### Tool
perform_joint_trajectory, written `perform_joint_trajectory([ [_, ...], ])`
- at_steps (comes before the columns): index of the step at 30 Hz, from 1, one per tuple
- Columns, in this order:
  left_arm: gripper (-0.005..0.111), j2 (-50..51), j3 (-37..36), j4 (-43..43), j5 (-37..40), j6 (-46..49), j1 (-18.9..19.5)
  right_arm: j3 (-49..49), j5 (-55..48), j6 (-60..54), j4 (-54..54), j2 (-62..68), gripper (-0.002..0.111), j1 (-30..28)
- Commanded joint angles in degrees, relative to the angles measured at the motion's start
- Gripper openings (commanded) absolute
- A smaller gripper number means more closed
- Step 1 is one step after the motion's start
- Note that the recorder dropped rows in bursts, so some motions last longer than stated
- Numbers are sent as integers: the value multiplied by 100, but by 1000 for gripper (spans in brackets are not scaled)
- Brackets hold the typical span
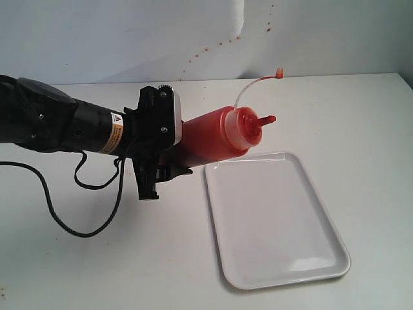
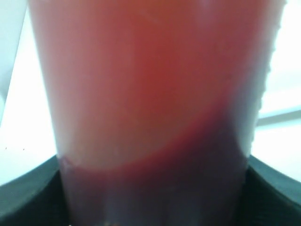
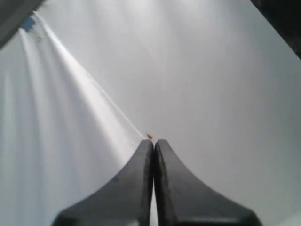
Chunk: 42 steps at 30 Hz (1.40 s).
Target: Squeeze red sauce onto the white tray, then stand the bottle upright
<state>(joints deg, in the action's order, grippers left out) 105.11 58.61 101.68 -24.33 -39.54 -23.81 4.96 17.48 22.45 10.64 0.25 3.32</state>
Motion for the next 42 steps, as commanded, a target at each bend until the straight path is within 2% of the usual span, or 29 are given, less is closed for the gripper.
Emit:
perform_joint_trajectory([
  [1, 0, -105, 4, -174, 17, -30, -22, 1029, 369, 262, -2127, 113, 0, 12],
  [3, 0, -105, 4, -174, 17, -30, -22, 1591, 221, 424, -3138, 472, 0, 12],
  [6, 0, -105, 4, -174, 17, -30, -22, 2285, -54, 1311, -4912, 1251, 0, 12],
  [12, 0, -105, 4, -174, 17, -30, -22, 3228, -122, 4226, -7660, 2848, 0, 12],
  [17, 0, -105, 4, -174, 17, -41, -22, 3512, 1030, 5841, -10516, 4336, 0, 12],
  [21, 0, -105, 4, -174, 17, -52, -22, 3549, 1633, 6222, -10711, 5458, 0, 12],
  [27, 0, -105, 4, -174, 82, -214, -22, 3593, 1632, 6156, -10279, 6516, 0, 12],
  [34, 0, -105, -1, -174, 585, -428, -22, 3918, 1644, 6156, -10141, 6803, 0, 12],
  [42, 0, -105, 36, -174, 1403, -355, -22, 3918, 1535, 6146, -9025, 6819, 0, 12],
])
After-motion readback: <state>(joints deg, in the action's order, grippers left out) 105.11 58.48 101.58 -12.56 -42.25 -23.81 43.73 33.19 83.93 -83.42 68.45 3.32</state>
